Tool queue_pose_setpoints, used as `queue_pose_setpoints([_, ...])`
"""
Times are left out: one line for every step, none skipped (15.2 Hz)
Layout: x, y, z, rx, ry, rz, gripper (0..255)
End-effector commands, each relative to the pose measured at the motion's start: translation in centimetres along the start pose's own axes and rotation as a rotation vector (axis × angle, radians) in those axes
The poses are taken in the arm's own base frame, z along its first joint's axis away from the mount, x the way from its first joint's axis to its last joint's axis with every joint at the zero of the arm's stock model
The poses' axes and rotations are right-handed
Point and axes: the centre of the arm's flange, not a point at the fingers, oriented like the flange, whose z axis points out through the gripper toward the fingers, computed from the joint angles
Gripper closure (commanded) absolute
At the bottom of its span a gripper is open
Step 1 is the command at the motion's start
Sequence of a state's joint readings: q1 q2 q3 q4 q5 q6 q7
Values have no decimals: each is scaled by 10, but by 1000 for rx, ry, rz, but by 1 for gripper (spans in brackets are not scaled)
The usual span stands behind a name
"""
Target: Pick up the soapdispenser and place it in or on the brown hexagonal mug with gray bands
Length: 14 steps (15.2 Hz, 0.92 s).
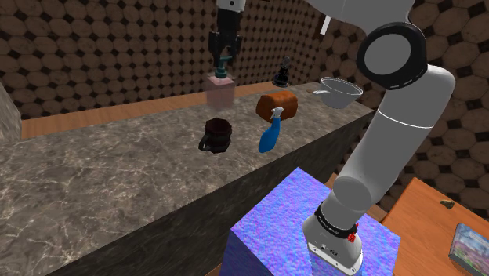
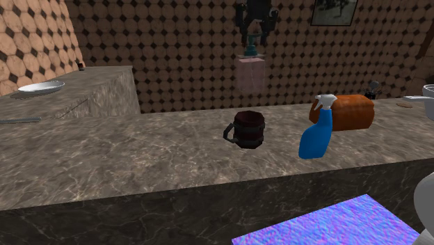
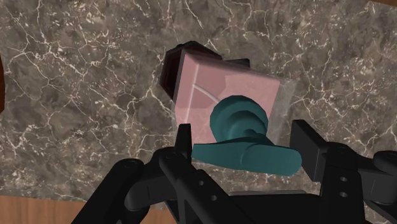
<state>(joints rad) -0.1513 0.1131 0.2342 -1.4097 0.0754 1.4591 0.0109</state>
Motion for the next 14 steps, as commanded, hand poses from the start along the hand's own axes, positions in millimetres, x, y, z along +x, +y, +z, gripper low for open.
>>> queue_pose_setpoints([1,1,12,0,1,0,255])
queue_pose_setpoints([1,2,17,0,1,0,255])
queue_pose_setpoints([2,2,22,0,1,0,255])
queue_pose_setpoints([2,3,27,0,1,0,255])
queue_pose_setpoints([2,3,33,0,1,0,255])
queue_pose_setpoints([2,4,38,0,1,0,255])
queue_pose_setpoints([3,4,43,0,1,0,255])
queue_pose_setpoints([3,5,48,0,1,0,255])
queue_pose_setpoints([3,5,54,0,1,0,255])
queue_pose_setpoints([4,6,59,0,1,0,255])
queue_pose_setpoints([4,6,64,0,1,0,255])
queue_pose_setpoints([4,7,69,0,1,0,255])
queue_pose_setpoints([5,7,75,0,1,0,255])
queue_pose_setpoints([5,8,80,0,1,0,255])
